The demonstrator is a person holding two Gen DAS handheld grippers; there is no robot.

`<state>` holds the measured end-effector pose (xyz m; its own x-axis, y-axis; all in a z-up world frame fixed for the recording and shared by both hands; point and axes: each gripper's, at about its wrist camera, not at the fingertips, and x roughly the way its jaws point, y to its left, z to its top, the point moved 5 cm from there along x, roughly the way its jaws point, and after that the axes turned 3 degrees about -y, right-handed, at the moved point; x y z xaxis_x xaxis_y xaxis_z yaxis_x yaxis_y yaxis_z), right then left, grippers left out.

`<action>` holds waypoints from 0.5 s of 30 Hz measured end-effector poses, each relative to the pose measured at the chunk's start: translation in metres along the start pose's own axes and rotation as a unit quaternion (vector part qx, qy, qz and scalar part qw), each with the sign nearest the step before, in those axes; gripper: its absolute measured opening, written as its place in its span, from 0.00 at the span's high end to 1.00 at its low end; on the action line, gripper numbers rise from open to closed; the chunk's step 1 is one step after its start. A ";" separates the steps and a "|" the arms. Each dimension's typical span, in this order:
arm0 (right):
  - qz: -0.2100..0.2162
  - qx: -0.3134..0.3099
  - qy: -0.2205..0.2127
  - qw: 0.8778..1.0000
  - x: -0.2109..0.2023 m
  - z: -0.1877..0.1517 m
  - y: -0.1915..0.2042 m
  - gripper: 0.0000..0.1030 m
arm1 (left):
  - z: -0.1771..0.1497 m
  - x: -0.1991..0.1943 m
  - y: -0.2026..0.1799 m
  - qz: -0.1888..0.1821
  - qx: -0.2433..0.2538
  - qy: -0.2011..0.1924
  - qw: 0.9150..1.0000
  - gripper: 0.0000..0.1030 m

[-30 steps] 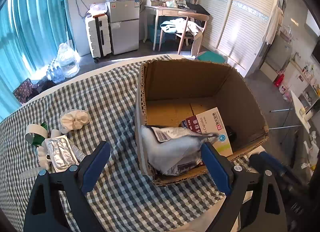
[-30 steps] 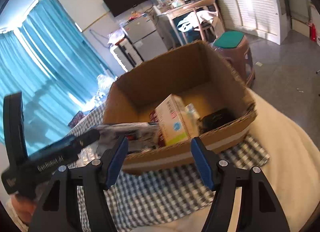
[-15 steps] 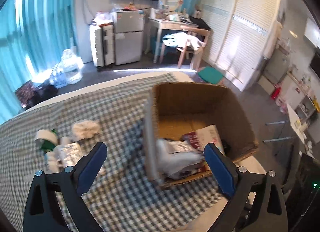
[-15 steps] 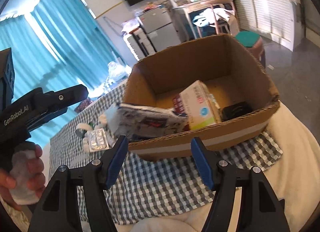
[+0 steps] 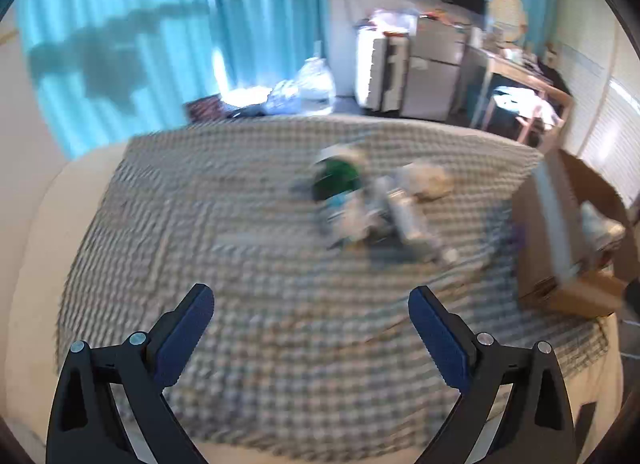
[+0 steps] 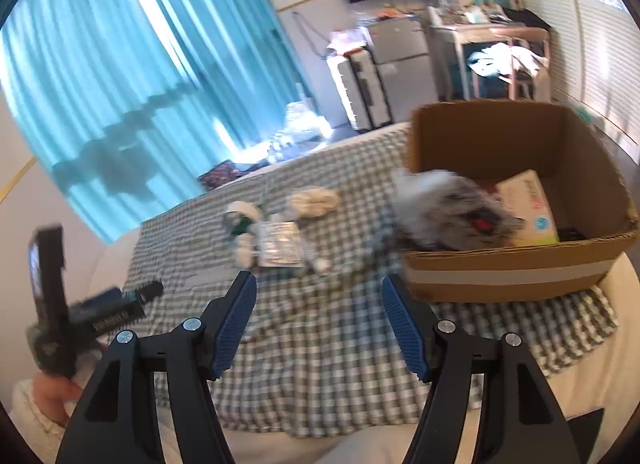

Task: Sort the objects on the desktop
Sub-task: 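Move both open grippers back over the items on the bed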

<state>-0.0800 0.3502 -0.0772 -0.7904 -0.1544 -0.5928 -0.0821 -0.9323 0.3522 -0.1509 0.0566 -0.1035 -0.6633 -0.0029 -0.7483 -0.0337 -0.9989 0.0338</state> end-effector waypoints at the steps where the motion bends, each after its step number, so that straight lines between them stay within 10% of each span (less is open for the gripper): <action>1: 0.005 -0.006 -0.002 1.000 -0.001 -0.002 0.009 0.37 | -0.006 -0.002 0.014 0.008 -0.008 -0.002 1.000 0.03; 15: 0.055 -0.044 0.026 0.997 0.009 -0.030 0.109 0.37 | -0.034 -0.040 0.095 0.009 -0.054 -0.032 0.998 0.01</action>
<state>-0.0781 0.2379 -0.0659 -0.7594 -0.2725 -0.5909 0.0590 -0.9332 0.3546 -0.1026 -0.0401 -0.0928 -0.7093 -0.0208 -0.7046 0.0564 -0.9980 -0.0273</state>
